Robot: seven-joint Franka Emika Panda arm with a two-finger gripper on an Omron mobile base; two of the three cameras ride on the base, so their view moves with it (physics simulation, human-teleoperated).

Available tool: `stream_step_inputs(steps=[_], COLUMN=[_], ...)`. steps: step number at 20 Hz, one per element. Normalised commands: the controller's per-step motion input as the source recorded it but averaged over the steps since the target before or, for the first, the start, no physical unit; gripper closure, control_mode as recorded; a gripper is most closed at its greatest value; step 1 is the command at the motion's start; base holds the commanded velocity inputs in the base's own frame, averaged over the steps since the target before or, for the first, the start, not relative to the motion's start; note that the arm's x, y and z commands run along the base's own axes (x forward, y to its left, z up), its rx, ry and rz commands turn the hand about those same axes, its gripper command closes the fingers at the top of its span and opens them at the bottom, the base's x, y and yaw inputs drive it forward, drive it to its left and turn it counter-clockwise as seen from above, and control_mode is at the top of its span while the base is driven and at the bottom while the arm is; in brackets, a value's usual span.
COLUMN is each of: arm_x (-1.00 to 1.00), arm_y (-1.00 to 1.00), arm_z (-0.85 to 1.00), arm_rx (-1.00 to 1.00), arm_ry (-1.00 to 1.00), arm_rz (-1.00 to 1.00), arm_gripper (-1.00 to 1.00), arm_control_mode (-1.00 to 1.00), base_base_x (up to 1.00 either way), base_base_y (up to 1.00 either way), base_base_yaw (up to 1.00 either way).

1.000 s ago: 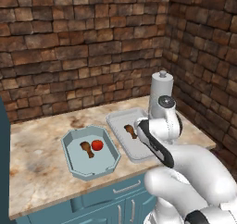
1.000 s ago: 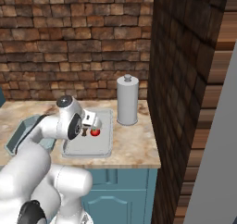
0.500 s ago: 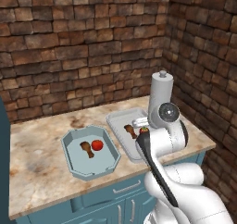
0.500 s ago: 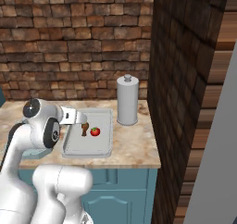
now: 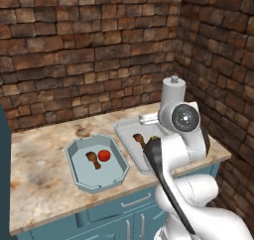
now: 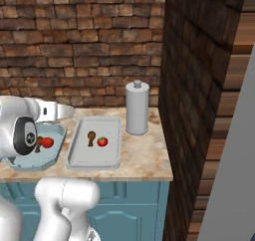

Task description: Place one tomato and one chicken drumstick in each tupperware on the nearby counter, to pack two identical lunches.

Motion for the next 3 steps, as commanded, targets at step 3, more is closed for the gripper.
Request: stream_step_inputs(steps=[3], arm_x=[-0.33], arm_y=[0.21], arm_z=[0.55], arm_rx=[-0.03], arm_ry=[-0.16], arm_rz=[0.00], arm_gripper=[-1.00], arm_control_mode=[-1.00], base_base_x=[0.00], base_base_y=[0.00], base_base_yaw=[0.00])
